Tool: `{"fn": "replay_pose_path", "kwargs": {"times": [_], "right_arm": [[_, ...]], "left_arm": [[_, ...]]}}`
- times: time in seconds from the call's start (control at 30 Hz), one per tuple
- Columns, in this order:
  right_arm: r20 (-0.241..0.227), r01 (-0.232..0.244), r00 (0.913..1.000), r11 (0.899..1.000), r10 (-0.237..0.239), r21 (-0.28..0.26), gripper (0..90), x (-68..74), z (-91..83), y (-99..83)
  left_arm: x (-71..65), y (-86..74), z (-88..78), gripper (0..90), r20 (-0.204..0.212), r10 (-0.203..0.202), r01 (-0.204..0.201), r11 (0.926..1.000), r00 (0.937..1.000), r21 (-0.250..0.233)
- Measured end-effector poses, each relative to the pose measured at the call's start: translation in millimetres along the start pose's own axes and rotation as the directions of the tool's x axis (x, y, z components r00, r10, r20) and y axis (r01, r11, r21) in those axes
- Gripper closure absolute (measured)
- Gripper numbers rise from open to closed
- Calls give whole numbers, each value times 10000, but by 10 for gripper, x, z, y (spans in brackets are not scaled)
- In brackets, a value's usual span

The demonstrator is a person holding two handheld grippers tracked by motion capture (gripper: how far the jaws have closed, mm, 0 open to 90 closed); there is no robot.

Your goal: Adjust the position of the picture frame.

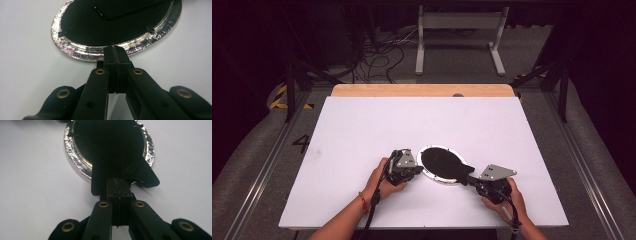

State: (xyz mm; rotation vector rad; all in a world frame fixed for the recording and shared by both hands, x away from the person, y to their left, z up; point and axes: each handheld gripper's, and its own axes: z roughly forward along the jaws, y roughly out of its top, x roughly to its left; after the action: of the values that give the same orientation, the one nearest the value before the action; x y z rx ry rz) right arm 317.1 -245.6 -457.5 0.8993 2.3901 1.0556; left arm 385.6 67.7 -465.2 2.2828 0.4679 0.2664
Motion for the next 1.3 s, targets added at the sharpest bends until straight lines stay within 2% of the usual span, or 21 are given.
{"fn": "replay_pose_path", "kwargs": {"times": [0.33, 0.47, 0.53, 0.57, 0.67, 0.77, 0.8, 0.83, 0.87, 0.97, 1.07, 1.13, 1.23, 1.3], "right_arm": [[-175, 250, 9995, 9997, -251, -18, 900, 79, 21, 23], [-257, 329, 9991, 9995, -329, 13, 900, 65, 9, 33], [-215, 372, 9991, 9992, -376, -169, 900, 44, -38, 51], [-156, 399, 9991, 9988, -403, -269, 900, 28, -67, 56], [608, 346, 9977, 9979, -313, -545, 900, -67, -167, 54], [930, 133, 9956, 9985, -84, -530, 900, -163, -174, 29], [1069, 83, 9943, 9989, -33, -461, 900, -202, -159, 16], [1147, 21, 9934, 9991, 27, -421, 900, -244, -138, 3], [1147, 21, 9934, 9991, 27, -421, 900, -244, -138, 3], [1207, -100, 9926, 9995, 137, -310, 900, -306, -89, -4], [1115, -131, 9937, 9998, 143, -116, 900, -326, -28, -9], [1018, -40, 9948, 10000, 33, 63, 900, -316, 22, -12], [986, 105, 9950, 9997, -126, 213, 900, -292, 66, 2], [919, -124, 9957, 9998, 111, 128, 900, -313, 94, 31]], "left_arm": [[29, -14, -12, 900, -269, -178, 179, 9998, 9995, 14], [27, -12, -25, 900, -304, -88, 91, 9999, 9995, 95], [27, -14, -50, 900, -279, -127, 128, 9999, 9995, 45], [25, -12, -67, 900, -239, -193, 191, 9998, 9995, -77], [-36, 16, -91, 900, 39, -180, 181, 9996, 9998, -213], [-124, 62, -91, 900, 315, 173, -167, 9997, 9994, -205], [-124, 62, -91, 900, 315, 173, -167, 9997, 9994, -205], [-206, 96, -77, 900, 613, 390, -374, 9989, 9974, -269], [-206, 96, -77, 900, 613, 390, -374, 9989, 9974, -269], [-281, 115, -37, 900, 978, 446, -426, 9988, 9942, -229], [-362, 136, 26, 900, 1244, 632, -621, 9980, 9902, -125], [-402, 147, 57, 895, 1291, 762, -762, 9971, 9887, -53], [-431, 148, 102, 888, 1283, 714, -726, 9974, 9892, 41], [-416, 146, 114, 888, 1213, 685, -694, 9976, 9902, 30]]}}
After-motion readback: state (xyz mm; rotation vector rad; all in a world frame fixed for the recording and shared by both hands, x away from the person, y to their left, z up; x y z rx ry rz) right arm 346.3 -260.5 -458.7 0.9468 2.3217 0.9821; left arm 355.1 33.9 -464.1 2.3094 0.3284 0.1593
